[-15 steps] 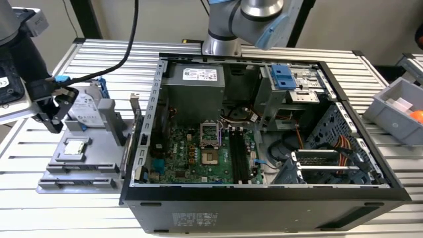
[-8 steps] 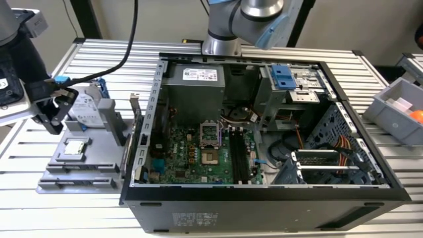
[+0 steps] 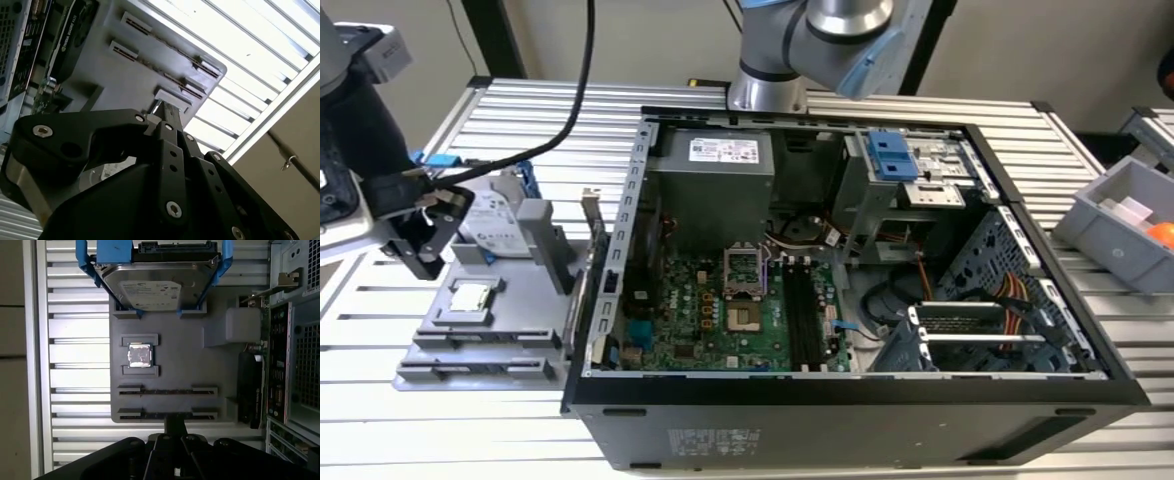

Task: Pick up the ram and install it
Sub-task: 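Pick up the ram and move it above insertion slot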

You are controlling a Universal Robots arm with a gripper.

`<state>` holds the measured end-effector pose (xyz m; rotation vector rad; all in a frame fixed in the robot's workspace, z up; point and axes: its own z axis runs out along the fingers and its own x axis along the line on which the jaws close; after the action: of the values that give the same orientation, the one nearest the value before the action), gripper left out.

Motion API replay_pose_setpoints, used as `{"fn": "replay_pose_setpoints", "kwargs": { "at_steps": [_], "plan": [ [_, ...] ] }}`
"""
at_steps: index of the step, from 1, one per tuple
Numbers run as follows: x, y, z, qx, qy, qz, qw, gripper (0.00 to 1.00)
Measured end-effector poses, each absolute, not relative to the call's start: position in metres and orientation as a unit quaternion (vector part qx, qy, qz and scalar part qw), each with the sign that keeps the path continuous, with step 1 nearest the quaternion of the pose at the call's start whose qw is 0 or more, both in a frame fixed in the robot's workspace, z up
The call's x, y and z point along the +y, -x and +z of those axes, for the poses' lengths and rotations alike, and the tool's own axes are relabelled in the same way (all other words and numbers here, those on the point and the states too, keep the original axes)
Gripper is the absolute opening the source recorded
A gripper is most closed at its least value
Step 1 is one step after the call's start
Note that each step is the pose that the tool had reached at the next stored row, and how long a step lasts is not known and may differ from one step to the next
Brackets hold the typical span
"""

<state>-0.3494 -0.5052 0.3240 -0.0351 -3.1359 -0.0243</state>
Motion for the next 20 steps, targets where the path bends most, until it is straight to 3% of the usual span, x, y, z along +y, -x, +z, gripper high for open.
{"fn": "replay_pose_setpoints", "kwargs": {
  "at_steps": [20],
  "plan": [
    [-0.533, 0.349, 0.323, -1.0, 0.011, -0.008, 0.003, 0.0]
  ]
}}
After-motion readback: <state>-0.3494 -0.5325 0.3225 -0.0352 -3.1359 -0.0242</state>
